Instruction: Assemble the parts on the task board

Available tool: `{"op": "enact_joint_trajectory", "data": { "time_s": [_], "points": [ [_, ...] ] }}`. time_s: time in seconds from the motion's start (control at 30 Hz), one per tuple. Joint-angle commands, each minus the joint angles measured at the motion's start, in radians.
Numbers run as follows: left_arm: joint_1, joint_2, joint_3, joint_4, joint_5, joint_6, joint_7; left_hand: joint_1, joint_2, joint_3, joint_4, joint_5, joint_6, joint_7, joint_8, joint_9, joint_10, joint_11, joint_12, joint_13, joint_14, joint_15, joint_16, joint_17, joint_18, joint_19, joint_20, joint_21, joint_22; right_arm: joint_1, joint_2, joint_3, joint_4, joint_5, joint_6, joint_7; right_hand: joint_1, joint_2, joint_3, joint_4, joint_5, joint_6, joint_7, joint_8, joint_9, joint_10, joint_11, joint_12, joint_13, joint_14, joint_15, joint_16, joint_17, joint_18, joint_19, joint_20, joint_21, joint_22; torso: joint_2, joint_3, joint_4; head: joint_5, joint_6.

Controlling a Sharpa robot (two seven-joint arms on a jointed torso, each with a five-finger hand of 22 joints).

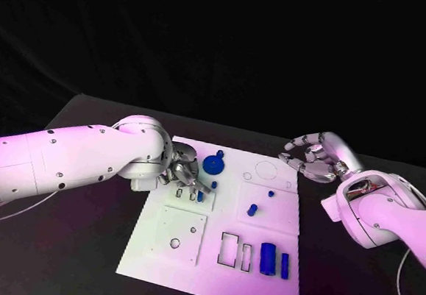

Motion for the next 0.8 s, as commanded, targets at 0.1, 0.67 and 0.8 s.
{"op": "enact_joint_trajectory", "data": {
  "time_s": [0.1, 0.67, 0.8],
  "points": [
    [0.001, 0.008, -0.002, 0.001, -0.001, 0.03, 0.0, -0.004, -0.01, 0.014, 0.0, 0.004, -0.006, -0.001, -0.004, 0.003, 0.01, -0.001, 0.006, 0.004, 0.05, -0.008, 0.007, 0.105, -0.011, 0.008, -0.003, 0.006, 0.003, -0.002, 0.003, 0.0, -0.001, -0.013, 0.013, -0.004, 0.006, -0.003, 0.002, 0.003, 0.003, 0.002, -0.004, 0.005, 0.001, -0.005, -0.005, -0.005, 0.074, 0.083, -0.008, -0.005, 0.17, 0.003, -0.006, -0.003, -0.001, 0.082, 0.0, -0.0004, -0.0002, -0.001, 0.002],
    [0.001, 0.013, -0.003, 0.002, 0.006, 0.033, 0.002, 0.017, -0.024, 0.116, 0.0, 0.004, -0.006, -0.002, -0.019, 0.019, 0.01, -0.003, 0.006, 0.003, 0.052, -0.009, 0.011, 0.113, -0.011, 0.01, -0.003, 0.01, 0.011, -0.008, 0.006, 0.0, -0.005, -0.013, 0.018, -0.002, 0.008, -0.002, 0.003, 0.003, 0.005, 0.002, -0.004, 0.006, 0.001, -0.004, -0.005, -0.004, 0.075, 0.084, -0.008, -0.004, 0.173, 0.002, -0.004, -0.003, 0.001, 0.084, 0.001, -0.0003, 0.0001, -0.002, 0.002],
    [0.001, 0.014, -0.003, 0.001, 0.006, 0.033, 0.004, 0.052, -0.046, 0.226, -0.002, 0.003, -0.005, -0.005, -0.03, 0.031, 0.008, -0.005, 0.005, 0.002, 0.053, -0.012, 0.011, 0.115, -0.012, 0.01, -0.004, 0.012, 0.014, -0.01, 0.007, 0.0, -0.005, -0.011, 0.021, 0.0, 0.008, -0.001, 0.003, 0.003, 0.006, 0.002, -0.004, 0.006, 0.002, -0.004, -0.005, -0.004, 0.075, 0.084, -0.008, -0.004, 0.173, 0.002, -0.005, -0.003, 0.001, 0.083, 0.001, -0.0005, 0.0002, -0.003, 0.001]
  ]
}}
